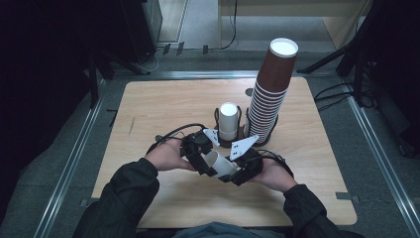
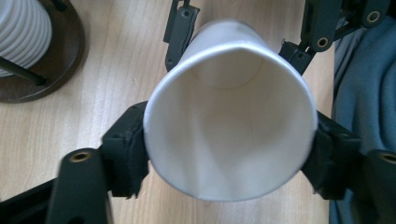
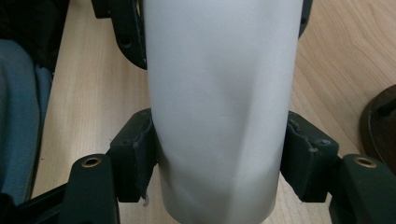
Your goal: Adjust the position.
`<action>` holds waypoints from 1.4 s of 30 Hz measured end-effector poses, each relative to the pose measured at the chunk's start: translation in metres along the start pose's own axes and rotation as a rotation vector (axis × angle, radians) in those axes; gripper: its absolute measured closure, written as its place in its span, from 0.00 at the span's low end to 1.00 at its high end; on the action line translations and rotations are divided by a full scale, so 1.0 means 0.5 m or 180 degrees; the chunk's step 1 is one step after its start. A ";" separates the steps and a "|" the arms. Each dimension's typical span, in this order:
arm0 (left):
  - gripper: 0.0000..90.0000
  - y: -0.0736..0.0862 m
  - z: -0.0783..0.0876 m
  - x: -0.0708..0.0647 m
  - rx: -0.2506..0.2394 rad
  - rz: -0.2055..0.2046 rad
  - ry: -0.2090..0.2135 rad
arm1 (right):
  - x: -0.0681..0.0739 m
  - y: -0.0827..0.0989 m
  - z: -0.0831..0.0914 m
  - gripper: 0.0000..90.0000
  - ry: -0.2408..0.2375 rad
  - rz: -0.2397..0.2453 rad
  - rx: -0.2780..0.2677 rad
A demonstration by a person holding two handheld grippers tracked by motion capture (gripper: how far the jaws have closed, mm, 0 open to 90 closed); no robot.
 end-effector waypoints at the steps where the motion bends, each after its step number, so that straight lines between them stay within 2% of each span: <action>1: 0.25 -0.001 0.000 -0.001 -0.0038 0.0000 0.0008 | 0.000 -0.001 0.000 0.38 0.0003 0.0011 -0.0005; 3: 0.12 -0.004 0.003 0.000 -0.0106 0.0008 -0.0058 | -0.001 -0.001 0.001 0.38 0.0024 0.0029 -0.0013; 6: 0.06 -0.006 0.010 0.007 -0.0206 0.0011 -0.0144 | -0.003 -0.004 0.007 0.38 0.0037 0.0004 -0.0059; 11: 0.05 -0.006 0.023 0.009 -0.0500 0.0064 -0.0116 | -0.012 -0.011 0.023 0.38 0.0077 -0.0056 -0.0183; 13: 0.05 -0.005 0.027 0.012 -0.0571 0.0076 -0.0146 | -0.014 -0.013 0.027 0.38 0.0080 -0.0075 -0.0225; 17: 0.05 -0.015 0.037 0.011 -0.0920 0.0081 -0.0156 | -0.017 -0.018 0.034 0.38 0.0082 -0.0124 -0.0293; 20: 0.05 -0.024 0.045 0.007 -0.1109 0.0116 -0.0095 | -0.018 -0.024 0.038 0.38 0.0079 -0.0133 -0.0374; 28: 0.08 -0.034 0.037 0.000 -0.1247 0.0146 -0.0009 | -0.016 -0.032 0.045 0.38 0.0023 -0.0217 -0.0483; 30: 0.15 -0.037 0.038 -0.002 -0.1304 0.0181 0.0054 | -0.017 -0.035 0.047 0.38 0.0015 -0.0226 -0.0525; 31: 0.15 -0.039 0.038 -0.001 -0.1329 0.0199 0.0066 | -0.016 -0.035 0.047 0.38 -0.0009 -0.0236 -0.0535; 37: 0.18 -0.045 0.040 -0.001 -0.1407 0.0206 0.0064 | -0.016 -0.038 0.047 0.38 -0.0024 -0.0219 -0.0569; 39: 0.24 -0.046 0.042 0.002 -0.1435 0.0198 0.0012 | -0.014 -0.038 0.046 0.38 -0.0041 -0.0231 -0.0565; 42: 0.27 -0.045 0.044 0.005 -0.1450 0.0229 0.0038 | -0.015 -0.039 0.047 0.38 -0.0040 -0.0241 -0.0567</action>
Point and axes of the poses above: each handheld gripper's, and its own axes: z roughly backward along the jaws, y roughly out of its underside, x roughly to its left, the point moved 10 cm from there along -z, roughly forward along the jaws, and after that the axes turned 3 degrees about -x, right-handed, at the moved point
